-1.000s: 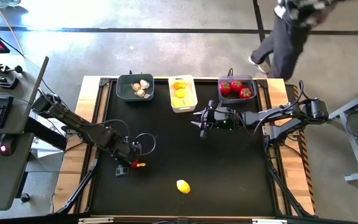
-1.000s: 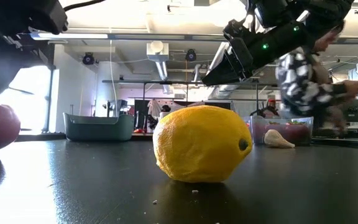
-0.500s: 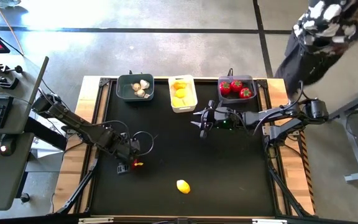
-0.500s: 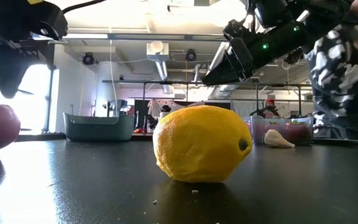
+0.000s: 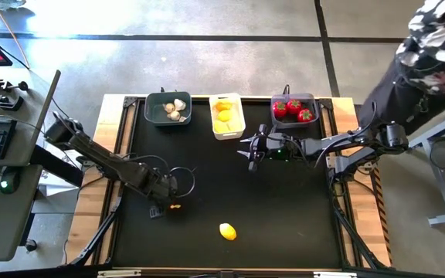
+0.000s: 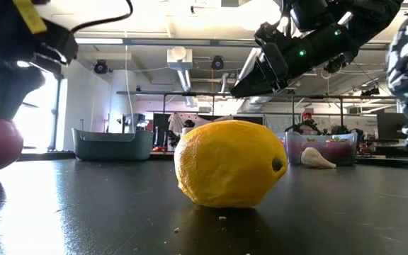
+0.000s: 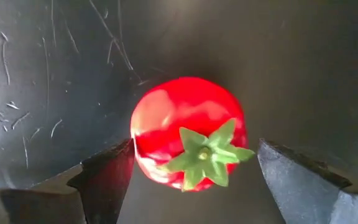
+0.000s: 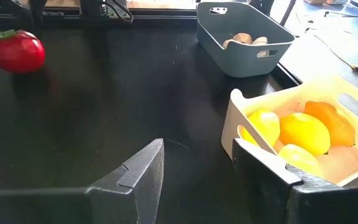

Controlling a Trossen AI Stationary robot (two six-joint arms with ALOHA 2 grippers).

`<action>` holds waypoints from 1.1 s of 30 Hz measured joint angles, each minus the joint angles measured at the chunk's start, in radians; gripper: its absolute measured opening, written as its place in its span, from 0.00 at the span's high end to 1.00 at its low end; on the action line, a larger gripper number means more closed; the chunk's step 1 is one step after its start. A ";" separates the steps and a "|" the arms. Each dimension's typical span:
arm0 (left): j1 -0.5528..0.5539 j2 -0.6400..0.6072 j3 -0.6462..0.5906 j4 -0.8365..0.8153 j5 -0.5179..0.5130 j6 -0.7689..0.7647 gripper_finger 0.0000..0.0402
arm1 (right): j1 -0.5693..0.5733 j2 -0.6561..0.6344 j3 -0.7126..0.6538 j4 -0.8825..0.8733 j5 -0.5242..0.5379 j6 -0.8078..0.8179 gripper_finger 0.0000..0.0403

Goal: Sort produce into baskets
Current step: Put the red tomato into the transparent bin

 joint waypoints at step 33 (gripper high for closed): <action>0.349 -0.065 -0.151 0.519 0.123 0.427 0.43 | -0.003 0.000 0.000 0.001 0.029 -0.115 0.55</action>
